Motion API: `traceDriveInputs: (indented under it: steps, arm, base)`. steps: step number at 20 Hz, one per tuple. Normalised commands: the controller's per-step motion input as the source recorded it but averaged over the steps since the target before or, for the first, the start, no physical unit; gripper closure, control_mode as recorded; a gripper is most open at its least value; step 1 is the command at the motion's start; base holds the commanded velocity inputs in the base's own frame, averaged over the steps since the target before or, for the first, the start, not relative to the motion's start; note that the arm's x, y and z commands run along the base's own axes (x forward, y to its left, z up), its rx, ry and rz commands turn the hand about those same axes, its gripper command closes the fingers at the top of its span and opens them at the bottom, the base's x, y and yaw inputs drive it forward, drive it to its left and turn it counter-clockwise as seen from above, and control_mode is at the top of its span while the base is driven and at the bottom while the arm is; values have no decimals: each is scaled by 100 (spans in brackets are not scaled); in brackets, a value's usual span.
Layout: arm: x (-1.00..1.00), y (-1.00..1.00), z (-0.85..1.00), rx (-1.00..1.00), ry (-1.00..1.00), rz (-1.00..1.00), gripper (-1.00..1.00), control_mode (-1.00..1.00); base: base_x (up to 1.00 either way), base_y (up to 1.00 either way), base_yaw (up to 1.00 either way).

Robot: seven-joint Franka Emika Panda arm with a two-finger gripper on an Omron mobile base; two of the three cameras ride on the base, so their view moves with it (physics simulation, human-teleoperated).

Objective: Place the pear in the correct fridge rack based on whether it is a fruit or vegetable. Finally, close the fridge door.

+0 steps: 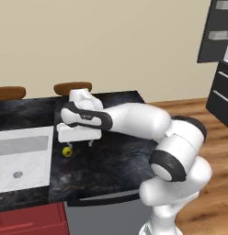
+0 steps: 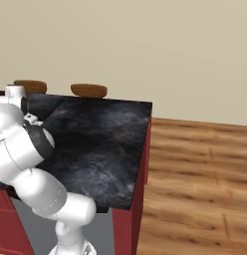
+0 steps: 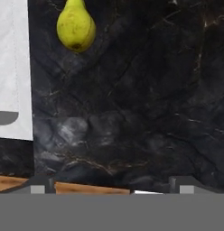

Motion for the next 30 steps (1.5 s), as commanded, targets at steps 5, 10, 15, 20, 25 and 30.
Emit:
traceDriveInputs:
  steps: [5,10,15,20,25,30]
  arm:
    - [32,27,-32,0,0,0,-100,-100]
    - [28,16,-27,0,-3,0,-100,-100]
    - [36,15,-22,0,-2,0,-100,-100]
    - [37,15,-23,0,0,0,-100,-100]
    - [31,12,-27,0,0,0,-100,-100]
    - [26,13,-26,0,0,0,-100,-100]
  base:
    - [0,0,0]
    - [0,0,0]
    - [0,0,0]
    - [0,0,0]
    - [0,0,0]
    - [0,0,0]
